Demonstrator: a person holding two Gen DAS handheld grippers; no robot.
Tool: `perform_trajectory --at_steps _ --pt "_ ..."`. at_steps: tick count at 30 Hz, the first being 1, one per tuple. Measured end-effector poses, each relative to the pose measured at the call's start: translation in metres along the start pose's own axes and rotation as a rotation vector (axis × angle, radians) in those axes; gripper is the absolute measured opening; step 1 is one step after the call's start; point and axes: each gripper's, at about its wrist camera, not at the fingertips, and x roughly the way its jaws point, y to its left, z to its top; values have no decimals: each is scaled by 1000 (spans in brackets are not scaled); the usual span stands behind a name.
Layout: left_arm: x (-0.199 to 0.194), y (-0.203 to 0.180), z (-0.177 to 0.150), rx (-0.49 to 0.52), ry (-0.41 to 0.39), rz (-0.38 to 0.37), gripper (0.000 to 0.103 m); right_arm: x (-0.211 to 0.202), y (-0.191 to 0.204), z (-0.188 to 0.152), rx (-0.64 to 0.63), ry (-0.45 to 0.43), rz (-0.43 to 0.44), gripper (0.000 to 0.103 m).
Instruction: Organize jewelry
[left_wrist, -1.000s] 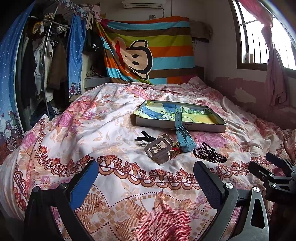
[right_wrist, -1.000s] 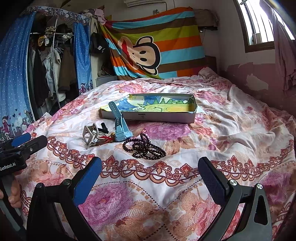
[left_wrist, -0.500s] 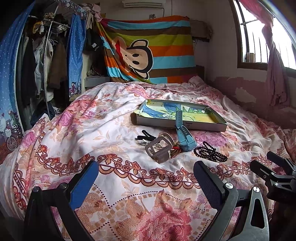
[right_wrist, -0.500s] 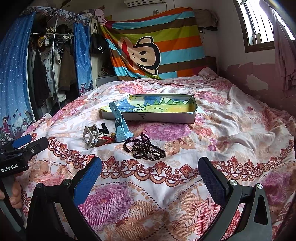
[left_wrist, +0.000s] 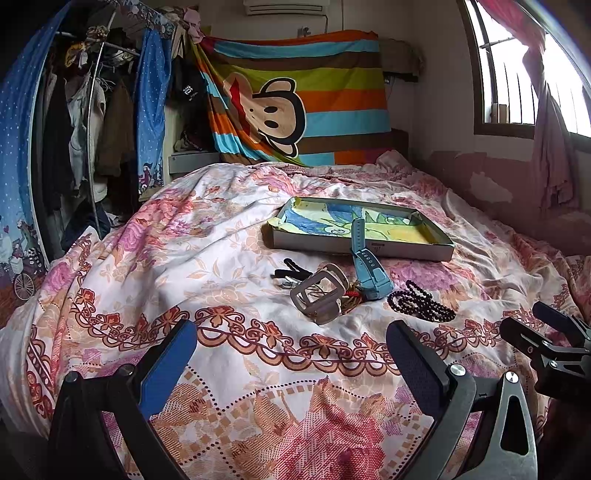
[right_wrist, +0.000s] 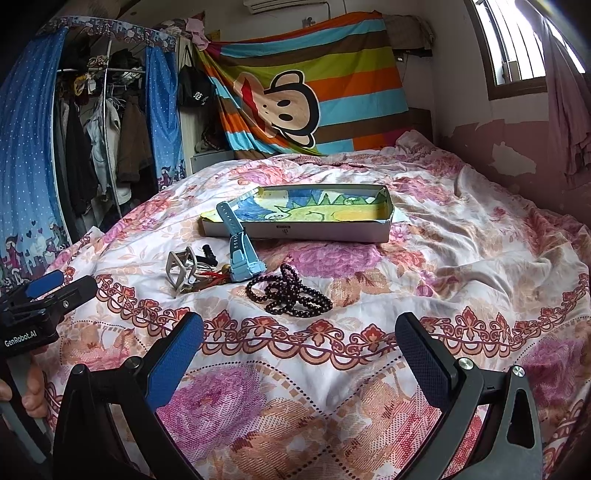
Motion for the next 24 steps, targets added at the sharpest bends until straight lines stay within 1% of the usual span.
perform_trajectory --at_steps 24 --pt "1 1 -2 2 3 1 103 2 -1 -2 4 3 -3 102"
